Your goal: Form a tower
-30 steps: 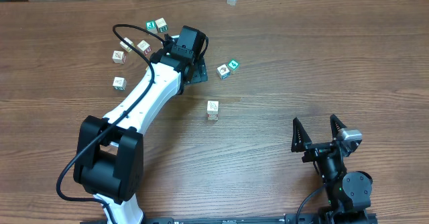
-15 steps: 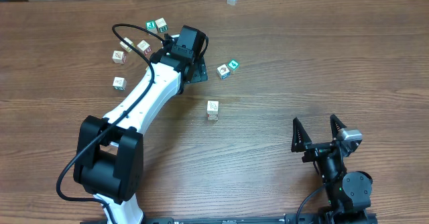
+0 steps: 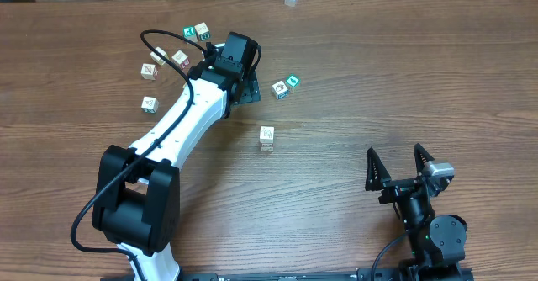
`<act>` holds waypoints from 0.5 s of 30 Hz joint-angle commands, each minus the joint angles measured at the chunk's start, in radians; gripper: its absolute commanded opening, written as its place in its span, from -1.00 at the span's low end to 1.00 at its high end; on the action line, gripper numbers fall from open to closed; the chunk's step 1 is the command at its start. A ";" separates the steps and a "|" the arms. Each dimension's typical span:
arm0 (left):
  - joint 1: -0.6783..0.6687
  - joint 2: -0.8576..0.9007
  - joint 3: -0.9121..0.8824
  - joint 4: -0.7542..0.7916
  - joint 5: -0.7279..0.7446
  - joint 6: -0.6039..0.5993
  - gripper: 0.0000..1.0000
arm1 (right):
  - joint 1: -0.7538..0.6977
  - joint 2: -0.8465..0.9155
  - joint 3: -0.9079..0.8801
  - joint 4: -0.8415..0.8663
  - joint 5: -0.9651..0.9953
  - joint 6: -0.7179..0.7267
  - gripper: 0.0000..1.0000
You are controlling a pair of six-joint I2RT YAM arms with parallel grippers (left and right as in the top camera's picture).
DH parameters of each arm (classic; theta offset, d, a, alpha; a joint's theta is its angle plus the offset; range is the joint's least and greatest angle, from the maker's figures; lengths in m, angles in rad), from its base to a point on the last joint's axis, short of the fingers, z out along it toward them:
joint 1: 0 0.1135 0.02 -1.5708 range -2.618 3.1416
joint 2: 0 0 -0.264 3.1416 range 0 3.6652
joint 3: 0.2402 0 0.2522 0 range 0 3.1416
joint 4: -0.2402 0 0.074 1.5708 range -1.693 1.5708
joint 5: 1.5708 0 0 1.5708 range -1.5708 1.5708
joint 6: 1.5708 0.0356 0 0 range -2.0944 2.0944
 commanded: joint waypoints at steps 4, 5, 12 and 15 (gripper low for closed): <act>0.005 0.005 -0.007 0.000 -0.018 0.015 0.99 | -0.003 -0.012 -0.010 0.005 0.000 0.005 1.00; 0.005 0.005 -0.007 0.000 -0.018 0.015 0.99 | -0.003 -0.012 -0.010 0.005 0.000 0.005 1.00; 0.005 0.005 -0.007 0.006 -0.018 0.016 0.99 | -0.003 -0.012 -0.010 0.005 0.000 0.005 1.00; 0.005 0.005 -0.007 0.056 -0.032 0.016 0.97 | -0.003 -0.012 -0.010 0.005 0.000 0.005 1.00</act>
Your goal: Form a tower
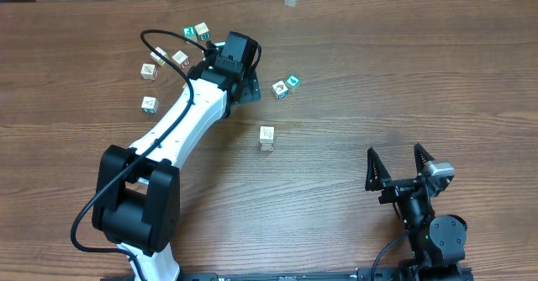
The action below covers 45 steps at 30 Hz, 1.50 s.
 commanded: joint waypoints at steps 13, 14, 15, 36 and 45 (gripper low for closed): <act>0.035 0.074 -0.007 0.125 -0.029 0.015 -0.70 | -0.003 -0.012 -0.010 0.006 -0.001 0.005 1.00; 0.042 0.087 -0.007 0.132 -0.029 0.015 -0.58 | -0.003 -0.012 -0.010 0.006 -0.001 0.005 1.00; 0.049 0.098 -0.007 0.139 -0.029 0.015 -0.46 | -0.003 -0.012 -0.010 0.006 -0.001 0.005 1.00; 0.116 0.136 -0.010 0.193 0.018 0.016 -0.67 | -0.003 -0.012 -0.010 0.006 -0.001 0.005 1.00; 0.116 0.137 -0.019 0.158 0.040 0.016 -0.72 | -0.003 -0.012 -0.010 0.006 -0.001 0.005 1.00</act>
